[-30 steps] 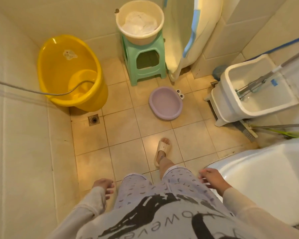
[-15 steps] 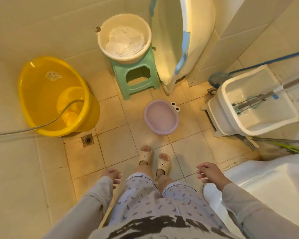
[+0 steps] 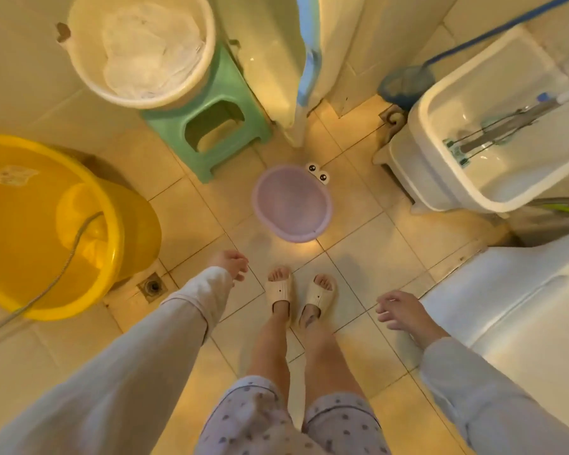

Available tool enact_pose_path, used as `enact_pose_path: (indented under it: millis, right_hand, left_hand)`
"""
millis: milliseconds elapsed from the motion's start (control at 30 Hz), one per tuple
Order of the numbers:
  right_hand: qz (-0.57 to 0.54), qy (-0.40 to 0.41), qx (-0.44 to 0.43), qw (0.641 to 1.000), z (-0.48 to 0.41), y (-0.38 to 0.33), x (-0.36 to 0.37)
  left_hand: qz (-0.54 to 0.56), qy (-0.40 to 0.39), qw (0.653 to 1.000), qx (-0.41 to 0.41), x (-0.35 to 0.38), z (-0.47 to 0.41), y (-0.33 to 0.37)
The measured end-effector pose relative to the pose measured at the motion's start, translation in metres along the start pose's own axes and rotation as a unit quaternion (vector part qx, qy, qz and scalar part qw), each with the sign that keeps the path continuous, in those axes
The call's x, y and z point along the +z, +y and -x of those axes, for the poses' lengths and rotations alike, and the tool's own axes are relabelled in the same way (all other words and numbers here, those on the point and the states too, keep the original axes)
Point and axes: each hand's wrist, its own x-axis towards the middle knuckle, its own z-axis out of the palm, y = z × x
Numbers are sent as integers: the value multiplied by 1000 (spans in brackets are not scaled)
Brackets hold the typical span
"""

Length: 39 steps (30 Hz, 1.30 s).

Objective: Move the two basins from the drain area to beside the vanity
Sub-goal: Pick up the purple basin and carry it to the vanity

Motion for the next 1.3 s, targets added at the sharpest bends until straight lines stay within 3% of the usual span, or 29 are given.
enact_pose_path:
  millis: [200, 333, 533, 700, 833, 967, 1033, 1300]
  right_hand:
    - [-5, -14, 30, 999, -144, -14, 60]
    - [-50, -17, 40, 998, -267, -26, 102]
    - [-111, 23, 16, 993, -412, -52, 134]
    - [-171, -23, -4, 985, -466, -62, 147]
    - [-213, -41, -11, 976, -455, -62, 142]
    - [-233, -58, 19, 970, -399, -47, 96]
    - [-220, -63, 33, 973, -358, -36, 70]
    - [-181, -43, 39, 982, -153, 22, -20]
  left_hand:
    - [-28, 2, 1000, -10, 46, -166, -5]
    - [-41, 79, 996, -15, 70, -291, -8]
    - [-130, 183, 973, 43, 90, -443, 10]
    - [-54, 226, 972, 45, 98, -503, 24]
    - [14, 194, 980, 34, 81, -497, 14]
    - [57, 38, 997, -18, 65, -429, 3]
    - [82, -3, 996, -30, 64, -377, -6]
    - [195, -37, 973, -117, 79, -144, -36]
